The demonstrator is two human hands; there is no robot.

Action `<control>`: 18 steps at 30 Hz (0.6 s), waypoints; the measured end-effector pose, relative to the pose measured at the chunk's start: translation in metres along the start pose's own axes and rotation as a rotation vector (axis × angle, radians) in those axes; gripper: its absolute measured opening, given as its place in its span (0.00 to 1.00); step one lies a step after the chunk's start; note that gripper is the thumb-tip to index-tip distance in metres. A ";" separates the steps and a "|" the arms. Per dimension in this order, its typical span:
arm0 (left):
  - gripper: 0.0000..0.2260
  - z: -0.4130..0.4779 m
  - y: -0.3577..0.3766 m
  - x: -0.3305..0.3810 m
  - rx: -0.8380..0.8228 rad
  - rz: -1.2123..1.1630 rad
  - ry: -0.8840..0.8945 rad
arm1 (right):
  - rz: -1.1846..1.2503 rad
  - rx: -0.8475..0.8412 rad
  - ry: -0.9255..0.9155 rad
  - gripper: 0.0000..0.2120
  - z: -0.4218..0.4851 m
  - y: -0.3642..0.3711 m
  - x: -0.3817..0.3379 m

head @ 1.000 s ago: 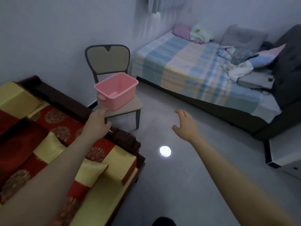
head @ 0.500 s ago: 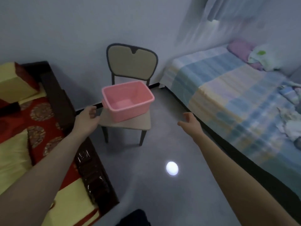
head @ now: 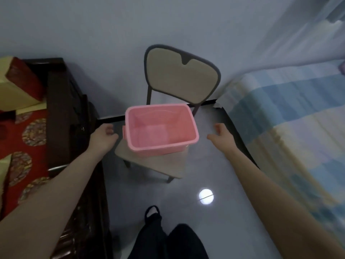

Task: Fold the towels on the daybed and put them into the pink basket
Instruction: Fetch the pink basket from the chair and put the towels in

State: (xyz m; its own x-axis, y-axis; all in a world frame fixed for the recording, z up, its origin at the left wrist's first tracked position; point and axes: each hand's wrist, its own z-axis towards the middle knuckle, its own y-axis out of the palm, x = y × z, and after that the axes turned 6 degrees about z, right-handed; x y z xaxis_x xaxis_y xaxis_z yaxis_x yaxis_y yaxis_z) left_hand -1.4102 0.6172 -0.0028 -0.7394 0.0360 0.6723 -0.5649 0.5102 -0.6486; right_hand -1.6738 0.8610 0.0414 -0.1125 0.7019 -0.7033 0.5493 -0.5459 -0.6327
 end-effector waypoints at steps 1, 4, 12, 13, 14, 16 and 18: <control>0.22 0.012 0.009 0.005 -0.012 0.008 -0.017 | -0.017 -0.024 0.009 0.26 0.020 0.001 0.000; 0.23 0.041 0.032 0.013 -0.062 0.013 -0.065 | -0.061 -0.067 0.021 0.26 0.066 0.008 0.003; 0.21 0.131 0.103 0.002 -0.114 0.107 -0.314 | -0.184 -0.236 0.084 0.27 0.202 0.060 0.020; 0.21 0.142 0.113 0.001 -0.122 0.116 -0.343 | -0.198 -0.254 0.095 0.27 0.220 0.068 0.024; 0.21 0.145 0.120 -0.002 -0.127 0.126 -0.362 | -0.214 -0.268 0.107 0.26 0.228 0.073 0.029; 0.23 0.157 0.138 -0.006 -0.105 0.114 -0.426 | -0.237 -0.284 0.148 0.26 0.252 0.085 0.038; 0.23 0.164 0.148 -0.008 -0.056 0.092 -0.470 | -0.215 -0.288 0.218 0.26 0.268 0.095 0.046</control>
State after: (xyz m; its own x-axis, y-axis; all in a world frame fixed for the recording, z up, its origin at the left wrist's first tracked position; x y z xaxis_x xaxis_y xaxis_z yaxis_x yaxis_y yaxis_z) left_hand -1.5477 0.5512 -0.1629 -0.8782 -0.3026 0.3703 -0.4782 0.5692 -0.6688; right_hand -1.8489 0.7189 -0.1379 -0.0895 0.8831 -0.4605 0.7446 -0.2478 -0.6198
